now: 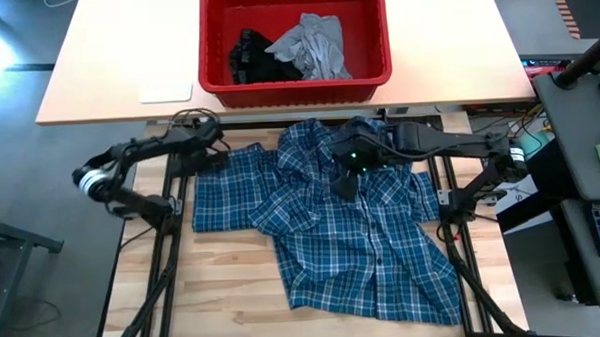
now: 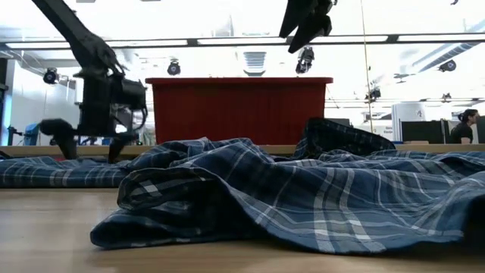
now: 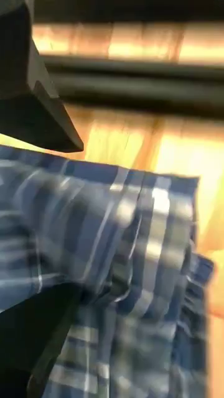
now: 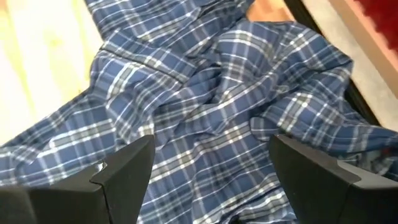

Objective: Fold Laundry from Bin
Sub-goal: Fold the blue patterned long sleeve shirt

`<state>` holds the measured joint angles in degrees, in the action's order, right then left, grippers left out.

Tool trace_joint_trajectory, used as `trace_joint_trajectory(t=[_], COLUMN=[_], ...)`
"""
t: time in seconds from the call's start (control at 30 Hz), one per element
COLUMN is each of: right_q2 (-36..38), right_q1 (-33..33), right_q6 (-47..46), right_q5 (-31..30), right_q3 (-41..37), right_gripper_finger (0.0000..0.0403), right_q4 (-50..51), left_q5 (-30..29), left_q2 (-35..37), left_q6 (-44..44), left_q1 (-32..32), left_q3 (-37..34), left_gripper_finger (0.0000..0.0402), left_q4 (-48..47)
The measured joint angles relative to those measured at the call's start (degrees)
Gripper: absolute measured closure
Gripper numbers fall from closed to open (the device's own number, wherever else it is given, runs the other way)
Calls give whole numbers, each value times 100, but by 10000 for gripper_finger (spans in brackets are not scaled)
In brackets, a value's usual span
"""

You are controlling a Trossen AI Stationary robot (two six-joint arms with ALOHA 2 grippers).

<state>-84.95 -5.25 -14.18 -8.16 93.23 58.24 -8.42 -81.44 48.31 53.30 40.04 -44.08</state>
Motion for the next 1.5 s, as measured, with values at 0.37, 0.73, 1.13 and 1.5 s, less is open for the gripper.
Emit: trace_joint_trajectory(t=[0.37, 0.73, 1.13, 1.5], right_q2=[41, 260, 430, 472], right_q1=[100, 100, 169, 783], right_q6=[-28, -80, -148, -562], right_q5=[0, -98, -131, -247], right_q3=[-2, -4, -17, -22], right_gripper_finger=[100, 106, 109, 107], right_q4=[17, -24, -13, 31], left_q5=[534, -70, -1896, -3498], left_q2=[-1022, -796, 258, -1020], left_q6=[-533, -212, 254, 1558], left_q1=[-2, 72, -71, -59], left_q3=[347, 741, 2154, 2490], left_gripper_finger=[207, 394, 399, 385], left_q4=[460, 122, -1050, -1334])
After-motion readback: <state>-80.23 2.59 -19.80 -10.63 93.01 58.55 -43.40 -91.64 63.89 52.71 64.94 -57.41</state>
